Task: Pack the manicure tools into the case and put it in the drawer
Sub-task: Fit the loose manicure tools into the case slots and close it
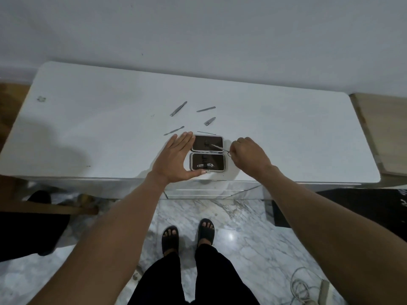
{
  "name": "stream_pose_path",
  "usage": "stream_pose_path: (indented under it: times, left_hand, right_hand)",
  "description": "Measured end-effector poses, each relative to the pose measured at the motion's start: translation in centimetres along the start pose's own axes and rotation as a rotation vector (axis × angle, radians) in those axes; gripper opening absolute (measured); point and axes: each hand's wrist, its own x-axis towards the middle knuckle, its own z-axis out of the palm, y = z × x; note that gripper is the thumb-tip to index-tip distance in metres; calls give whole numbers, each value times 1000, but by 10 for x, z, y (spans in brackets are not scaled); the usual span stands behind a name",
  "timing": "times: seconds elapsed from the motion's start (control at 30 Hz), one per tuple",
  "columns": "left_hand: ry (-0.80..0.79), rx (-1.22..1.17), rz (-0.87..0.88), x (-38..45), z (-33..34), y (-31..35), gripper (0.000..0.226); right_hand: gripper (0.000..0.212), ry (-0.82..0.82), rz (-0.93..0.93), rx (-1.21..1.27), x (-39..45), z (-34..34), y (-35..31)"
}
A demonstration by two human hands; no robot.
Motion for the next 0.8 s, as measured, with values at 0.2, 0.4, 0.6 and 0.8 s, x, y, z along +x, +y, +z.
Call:
stream_pose_path:
  times: [0.2,0.4,0.6,0.8]
  left_hand:
    - [-18,16,-7,-1,0,1,117]
    - [-15,11,-5,-2,0,1,118]
    - [-5,6,-2,-2,2,0,118]
    - [17,4,8,-2,2,-1,115]
  right_hand:
    - [19,-94,-118,-128,-18,-4,-6]
    - [15,-133,-151,-163,-17,-6,-15]
    - [14,-127,-168,-178,-13,-6,-21]
    - [12,-129,-157,-168,-14,-5,-20]
